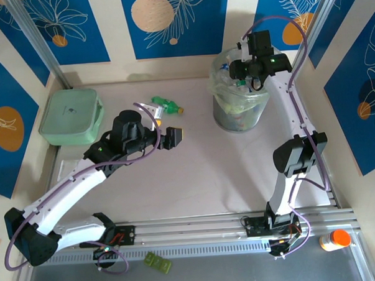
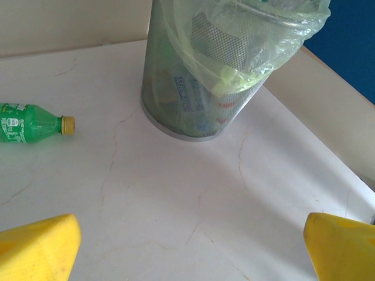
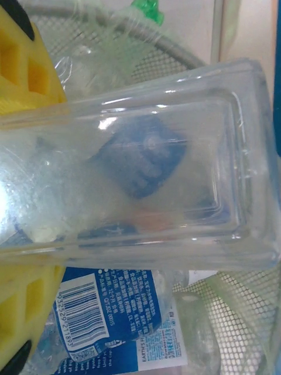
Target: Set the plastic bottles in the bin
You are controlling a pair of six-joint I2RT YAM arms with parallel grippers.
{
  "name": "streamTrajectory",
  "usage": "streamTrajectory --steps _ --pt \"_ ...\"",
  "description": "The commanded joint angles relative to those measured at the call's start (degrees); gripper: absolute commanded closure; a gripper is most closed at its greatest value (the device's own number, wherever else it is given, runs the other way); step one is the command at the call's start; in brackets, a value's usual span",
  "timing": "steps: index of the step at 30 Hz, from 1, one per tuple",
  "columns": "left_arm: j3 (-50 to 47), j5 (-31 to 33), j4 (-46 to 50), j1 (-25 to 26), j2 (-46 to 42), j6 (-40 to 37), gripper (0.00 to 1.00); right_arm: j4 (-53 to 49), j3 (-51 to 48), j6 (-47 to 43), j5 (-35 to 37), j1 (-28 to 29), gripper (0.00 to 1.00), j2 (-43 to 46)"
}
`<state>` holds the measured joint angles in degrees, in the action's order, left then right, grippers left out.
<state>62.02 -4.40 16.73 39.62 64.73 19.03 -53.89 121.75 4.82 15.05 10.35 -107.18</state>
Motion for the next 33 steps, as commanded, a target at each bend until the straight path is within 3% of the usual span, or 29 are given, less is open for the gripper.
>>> streamTrajectory --steps 1,6,10,20,28,33 --pt "-0.4 -0.2 -1.1 -0.8 0.2 0.4 0.02 -2.7 2.1 -0.2 3.2 0.7 0.45 -1.0" --pt "-0.6 0.5 -1.1 -1.2 0.0 0.3 0.01 -3.8 7.4 -0.6 3.6 2.5 0.27 0.2" --pt "-0.7 0.7 -1.3 -1.4 -0.1 0.3 0.01 -4.5 11.4 0.1 4.4 3.1 0.25 0.9" --pt "-1.4 1.2 -2.1 -2.6 -0.4 1.3 0.02 -4.9 13.4 3.0 1.7 1.2 0.55 -3.3" --pt "-1.3 1.0 -2.4 -4.0 0.8 3.0 0.01 -6.1 10.9 3.6 2.2 0.7 0.62 -7.9" --pt "-0.1 2.5 -1.0 -5.2 1.4 5.7 0.01 -4.2 8.8 3.9 2.1 1.1 0.62 -3.9"
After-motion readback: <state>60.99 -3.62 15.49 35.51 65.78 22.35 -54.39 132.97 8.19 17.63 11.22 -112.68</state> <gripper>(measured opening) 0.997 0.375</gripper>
